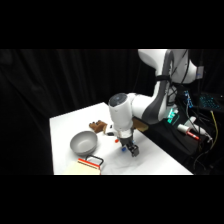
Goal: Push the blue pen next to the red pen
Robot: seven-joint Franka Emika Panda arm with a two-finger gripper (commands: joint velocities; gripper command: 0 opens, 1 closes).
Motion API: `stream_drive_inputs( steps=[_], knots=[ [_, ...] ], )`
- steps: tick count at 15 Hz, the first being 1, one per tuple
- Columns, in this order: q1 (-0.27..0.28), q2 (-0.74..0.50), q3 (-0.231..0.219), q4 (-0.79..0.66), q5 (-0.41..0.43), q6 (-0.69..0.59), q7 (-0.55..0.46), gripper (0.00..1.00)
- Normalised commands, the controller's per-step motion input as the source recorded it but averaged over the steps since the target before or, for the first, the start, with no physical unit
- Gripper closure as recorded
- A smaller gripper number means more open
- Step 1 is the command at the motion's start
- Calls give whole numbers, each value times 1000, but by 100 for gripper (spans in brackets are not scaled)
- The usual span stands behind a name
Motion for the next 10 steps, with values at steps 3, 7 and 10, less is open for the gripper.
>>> stream_drive_inputs(
  steps=[3,7,10],
  knots=[
    [33,-47,105,-247,219,324,74,0],
    [-30,35,113,-199,225,367,-25,0],
    [-101,99,95,-131,185,332,-92,0]
  ],
)
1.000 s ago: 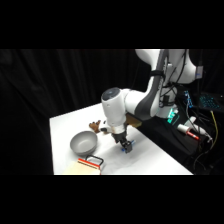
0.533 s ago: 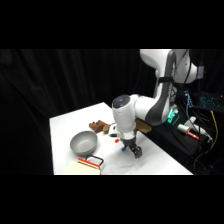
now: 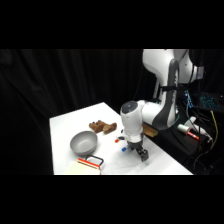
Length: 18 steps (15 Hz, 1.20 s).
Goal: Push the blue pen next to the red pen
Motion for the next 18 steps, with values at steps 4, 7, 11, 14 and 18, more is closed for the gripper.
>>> stream_drive_inputs(
  steps=[4,7,11,14,18],
  knots=[
    [-94,46,-10,-128,75,271,-58,0],
    [-36,-19,-159,-145,-55,204,1,0],
    [-56,-65,-220,-151,-149,151,-19,0],
    [-162,-66,-179,-120,-169,123,-136,0],
    [-177,-57,-150,-65,-188,78,-182,0]
  ],
)
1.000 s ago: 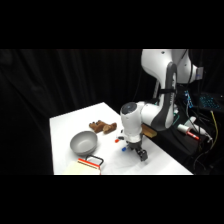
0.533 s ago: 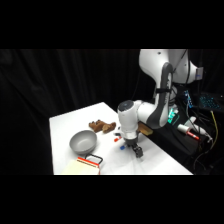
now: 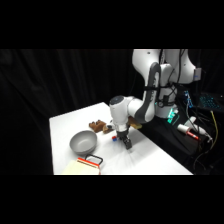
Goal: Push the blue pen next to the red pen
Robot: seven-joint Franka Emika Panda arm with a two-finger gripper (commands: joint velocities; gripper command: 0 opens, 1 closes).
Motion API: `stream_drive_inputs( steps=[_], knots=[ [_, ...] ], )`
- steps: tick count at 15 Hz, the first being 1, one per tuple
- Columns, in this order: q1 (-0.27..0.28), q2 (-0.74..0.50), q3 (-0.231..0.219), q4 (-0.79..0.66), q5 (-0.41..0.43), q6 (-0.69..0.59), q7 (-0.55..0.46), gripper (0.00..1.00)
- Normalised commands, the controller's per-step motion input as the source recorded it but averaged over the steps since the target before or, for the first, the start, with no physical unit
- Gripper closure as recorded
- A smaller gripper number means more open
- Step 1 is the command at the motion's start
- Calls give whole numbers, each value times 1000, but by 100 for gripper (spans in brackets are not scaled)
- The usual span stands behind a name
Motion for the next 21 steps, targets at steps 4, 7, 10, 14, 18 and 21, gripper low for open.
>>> stream_drive_inputs(
  steps=[4,7,10,14,18,21],
  knots=[
    [-136,-100,-96,-21,-184,-6,-183,0],
    [-195,-254,107,-34,-29,-236,-267,0],
    [-98,-471,125,-85,-9,-417,-193,0],
    [-25,-504,81,-7,34,-496,-136,0],
    [8,-304,20,139,79,-444,-143,0],
    [34,-143,-11,187,73,-329,-110,0]
  ],
)
